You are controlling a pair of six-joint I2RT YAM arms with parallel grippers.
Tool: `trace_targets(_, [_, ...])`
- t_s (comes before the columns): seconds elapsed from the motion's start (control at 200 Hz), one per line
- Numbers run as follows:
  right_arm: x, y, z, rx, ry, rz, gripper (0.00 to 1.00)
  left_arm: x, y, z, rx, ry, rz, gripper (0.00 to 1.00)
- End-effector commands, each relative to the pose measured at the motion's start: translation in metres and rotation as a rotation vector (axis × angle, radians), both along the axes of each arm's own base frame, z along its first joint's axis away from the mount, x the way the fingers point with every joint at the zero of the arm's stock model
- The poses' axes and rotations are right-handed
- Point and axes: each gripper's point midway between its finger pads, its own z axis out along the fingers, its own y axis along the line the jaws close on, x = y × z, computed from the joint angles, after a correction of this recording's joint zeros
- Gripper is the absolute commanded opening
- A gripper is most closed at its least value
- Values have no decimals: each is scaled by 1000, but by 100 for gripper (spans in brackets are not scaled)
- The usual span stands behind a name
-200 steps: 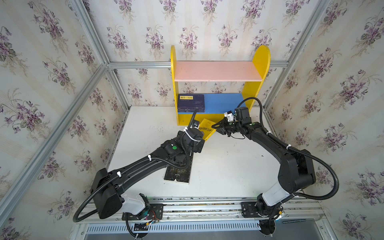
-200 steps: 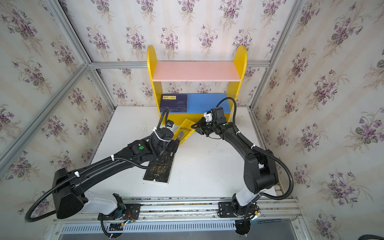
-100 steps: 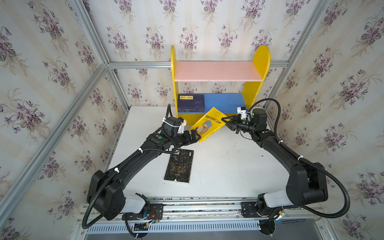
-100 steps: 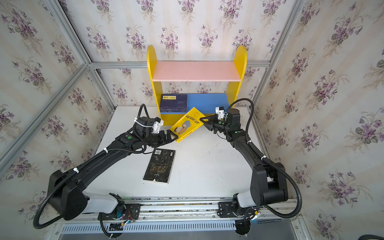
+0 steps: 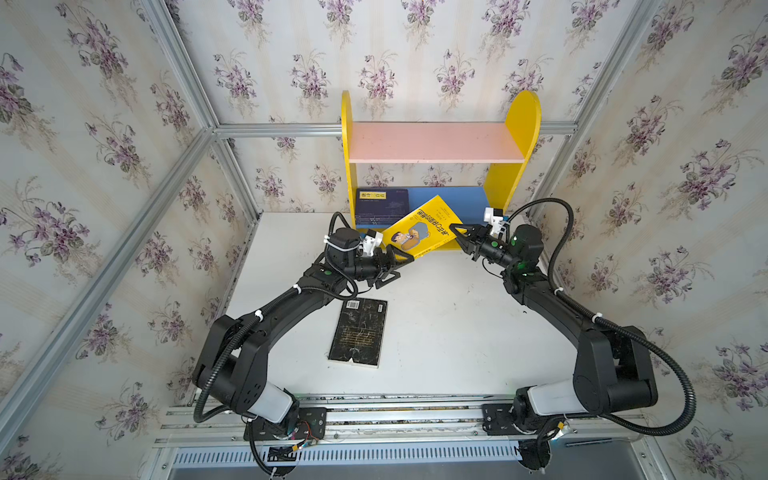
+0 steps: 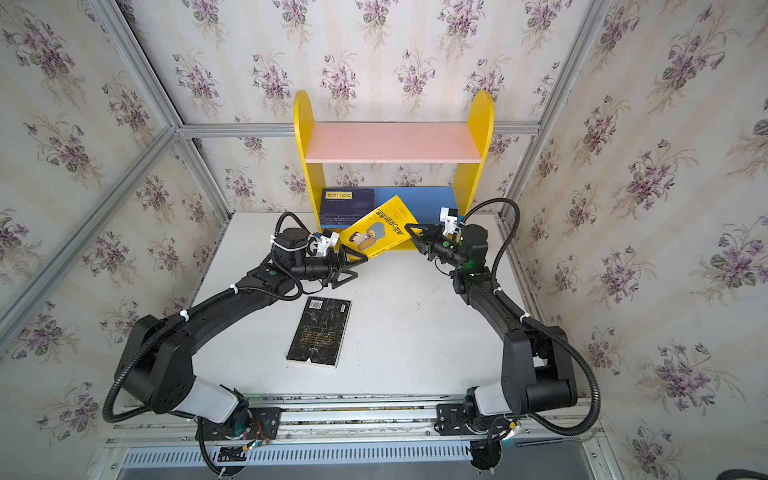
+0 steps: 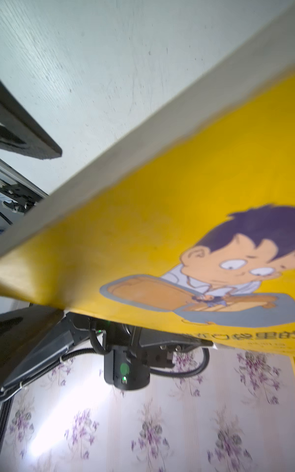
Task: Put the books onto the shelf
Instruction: 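Carry the yellow book with both grippers to the front of the shelf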
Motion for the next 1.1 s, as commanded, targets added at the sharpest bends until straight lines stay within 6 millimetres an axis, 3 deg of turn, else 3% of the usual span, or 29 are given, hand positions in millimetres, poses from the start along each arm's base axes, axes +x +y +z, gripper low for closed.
trace_targets(0.0, [-8, -1, 31, 34, -129, 6, 0, 15, 4, 39, -192, -59, 54, 90])
trace_targets(0.19, [-7, -2, 32, 41, -142, -1, 0, 24, 13, 43, -248, -63, 111, 86])
trace_targets(0.365, [-5, -3, 41, 68, -176, -2, 0, 31, 10, 48, -300, -62, 110, 67])
trace_targets(0.45, [-3, -4, 37, 72, -161, -11, 0, 35, 12, 52, -325, -74, 127, 56])
trace_targets(0.555, [1, -7, 29, 73, -140, -39, 0, 39, 11, 53, -329, -79, 135, 33])
trace_targets(0.655, [3, -8, 23, 73, -125, -45, 0, 41, 9, 57, -329, -94, 124, 27])
trace_targets(0.79, [9, -9, 7, 74, -51, -59, 39, 47, 6, 56, -284, -121, 119, 18])
trace_targets(0.914, [9, -10, -19, 60, 79, -73, 44, 53, 5, 57, -217, -183, 121, 16])
trace_targets(1.094, [-4, -9, -31, 0, 135, -58, 53, 55, -4, 62, -151, -261, 49, 16])
